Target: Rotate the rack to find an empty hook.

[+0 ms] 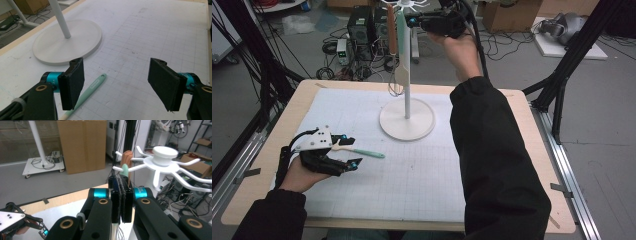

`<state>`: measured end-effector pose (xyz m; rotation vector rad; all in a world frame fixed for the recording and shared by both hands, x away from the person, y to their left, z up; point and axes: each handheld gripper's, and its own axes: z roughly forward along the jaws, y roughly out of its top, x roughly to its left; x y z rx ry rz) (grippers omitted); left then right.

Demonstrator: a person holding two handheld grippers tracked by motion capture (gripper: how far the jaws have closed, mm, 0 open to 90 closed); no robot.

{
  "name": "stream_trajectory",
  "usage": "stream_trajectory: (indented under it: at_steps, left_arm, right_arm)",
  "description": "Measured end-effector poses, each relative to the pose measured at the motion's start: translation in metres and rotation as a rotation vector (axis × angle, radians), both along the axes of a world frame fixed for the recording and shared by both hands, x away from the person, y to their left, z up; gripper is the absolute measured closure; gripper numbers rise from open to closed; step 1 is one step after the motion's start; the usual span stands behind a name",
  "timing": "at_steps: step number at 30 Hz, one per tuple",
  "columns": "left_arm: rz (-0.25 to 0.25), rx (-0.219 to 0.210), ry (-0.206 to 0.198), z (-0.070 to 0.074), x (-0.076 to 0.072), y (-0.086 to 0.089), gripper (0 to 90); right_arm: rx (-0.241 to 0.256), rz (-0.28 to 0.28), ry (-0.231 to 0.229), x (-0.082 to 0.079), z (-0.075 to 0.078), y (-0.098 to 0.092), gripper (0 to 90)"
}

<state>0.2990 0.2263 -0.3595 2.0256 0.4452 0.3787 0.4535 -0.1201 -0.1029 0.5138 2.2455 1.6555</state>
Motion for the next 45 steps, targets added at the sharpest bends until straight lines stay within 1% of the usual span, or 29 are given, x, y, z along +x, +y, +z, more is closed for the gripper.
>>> stream_trajectory:
  at_steps: [3,5,7,9,14,18,27,34,36,38,40,45]
  left_arm:
    - [0.000,0.002,-0.001,0.000,0.000,0.000,29.8]
    - [0.000,0.000,0.000,0.001,-0.001,-0.001,29.8]
    - [-0.001,0.000,-0.001,0.001,-0.001,0.000,29.8]
    - [0.003,0.000,-0.001,0.001,-0.001,0.001,29.8]
    - [0.003,0.004,-0.001,0.000,0.000,0.001,29.8]
    - [0.004,-0.001,-0.001,0.000,-0.001,0.001,29.8]
    - [0.002,0.000,-0.001,0.000,0.000,0.001,29.8]
    - [0.003,0.000,0.001,0.000,0.000,0.002,29.8]
    - [0.003,-0.001,0.004,-0.001,0.000,0.002,29.8]
    - [0.003,0.005,0.004,-0.001,0.000,0.002,29.8]
    - [0.002,0.001,0.000,0.000,-0.001,0.002,29.8]
    - [0.008,-0.001,0.002,0.000,-0.001,0.004,29.8]
  right_arm:
    - [0.005,-0.010,-0.007,-0.001,0.002,0.001,89.4]
    - [0.004,0.002,-0.008,-0.002,0.002,0.003,89.4]
    - [-0.007,0.003,-0.006,-0.001,0.002,0.002,89.4]
    - [-0.008,-0.002,-0.003,-0.001,0.002,-0.001,89.4]
    - [-0.004,-0.018,-0.012,-0.001,0.004,-0.011,89.4]
    - [-0.003,-0.031,-0.010,0.000,0.004,-0.019,89.4]
    - [0.009,-0.062,-0.007,0.004,0.004,-0.028,89.4]
    - [0.008,-0.069,-0.004,0.007,0.002,-0.030,89.3]
    - [0.012,-0.056,-0.005,0.006,0.002,-0.027,89.4]
    - [0.002,-0.044,-0.011,0.005,0.003,-0.022,89.4]
    - [-0.005,-0.036,-0.012,0.005,0.003,-0.020,89.4]
    - [0.003,-0.058,-0.007,0.007,0.003,-0.029,89.4]
